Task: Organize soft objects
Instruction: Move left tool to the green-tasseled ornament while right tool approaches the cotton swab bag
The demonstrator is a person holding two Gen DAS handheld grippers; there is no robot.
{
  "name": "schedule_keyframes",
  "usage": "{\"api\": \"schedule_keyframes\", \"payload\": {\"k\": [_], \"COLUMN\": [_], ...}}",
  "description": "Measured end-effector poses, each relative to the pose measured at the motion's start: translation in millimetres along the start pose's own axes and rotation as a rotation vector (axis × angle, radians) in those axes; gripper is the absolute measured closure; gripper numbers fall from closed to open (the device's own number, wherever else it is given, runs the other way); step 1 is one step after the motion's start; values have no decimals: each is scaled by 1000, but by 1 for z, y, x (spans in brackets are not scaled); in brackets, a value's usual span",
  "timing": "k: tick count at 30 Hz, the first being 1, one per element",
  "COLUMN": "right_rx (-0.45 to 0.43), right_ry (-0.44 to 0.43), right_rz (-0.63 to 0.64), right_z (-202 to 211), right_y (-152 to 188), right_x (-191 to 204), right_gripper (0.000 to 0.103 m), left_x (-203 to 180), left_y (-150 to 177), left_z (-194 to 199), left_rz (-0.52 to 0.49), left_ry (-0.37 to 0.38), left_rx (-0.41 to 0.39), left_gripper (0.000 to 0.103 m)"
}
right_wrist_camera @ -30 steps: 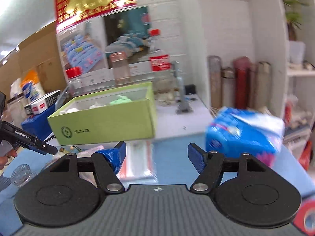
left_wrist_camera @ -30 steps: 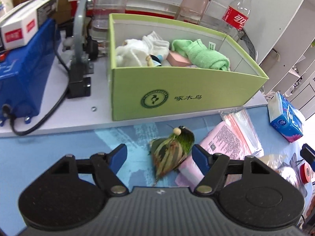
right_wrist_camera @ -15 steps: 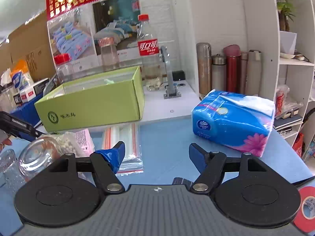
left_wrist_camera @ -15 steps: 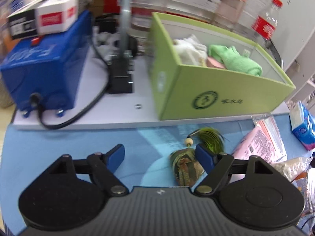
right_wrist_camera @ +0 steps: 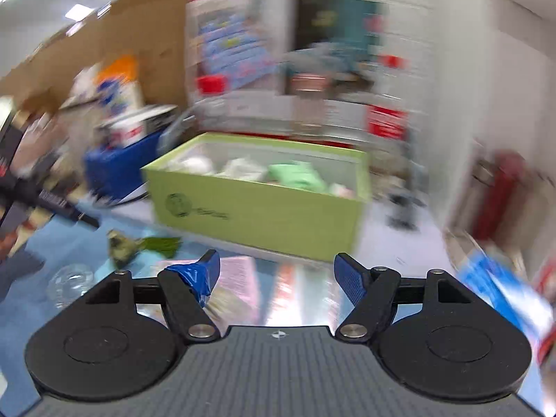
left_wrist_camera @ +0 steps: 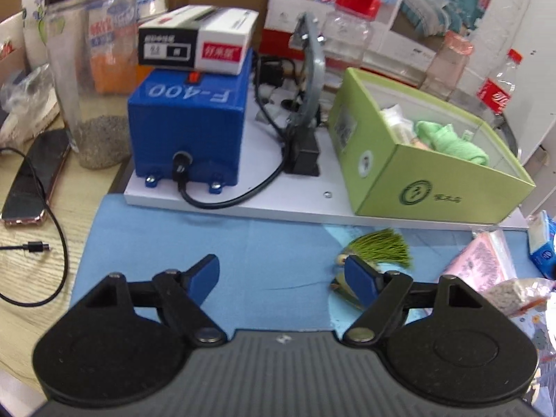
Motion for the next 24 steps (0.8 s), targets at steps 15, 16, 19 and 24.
{"api": "schedule_keyframes", "payload": {"k": [15,16,19,24], "right_rx": [474,480,477,464], "right_ry": [-115,-82,6,104], "right_rz": [263,233,110,-4], "right_z": [-90,-85,-66,-21], "right_y": [-40,-36,-16,41], "right_x": [14,0,-42,-70], "right_gripper": [44,44,44,44], "left_x": [10,8,0,-15], "left_y": [2,2,5,9], "left_z": [13,12,9,6], "left_rz": [26,24,8,-31], "left_ry": [40,42,50,51], "left_rx": [-25,-23,-14,-1], "left_gripper": [23,23,23,23]}}
Point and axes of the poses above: each gripper's, at about its wrist camera, not at the fingertips, and z roughly against the way its jaws point, x to its left, y to its underside, the point moved 1 cm from there along -z, roughly the way its jaws point, and after that the axes turned 5 degrees about z, right-handed, at the moved point
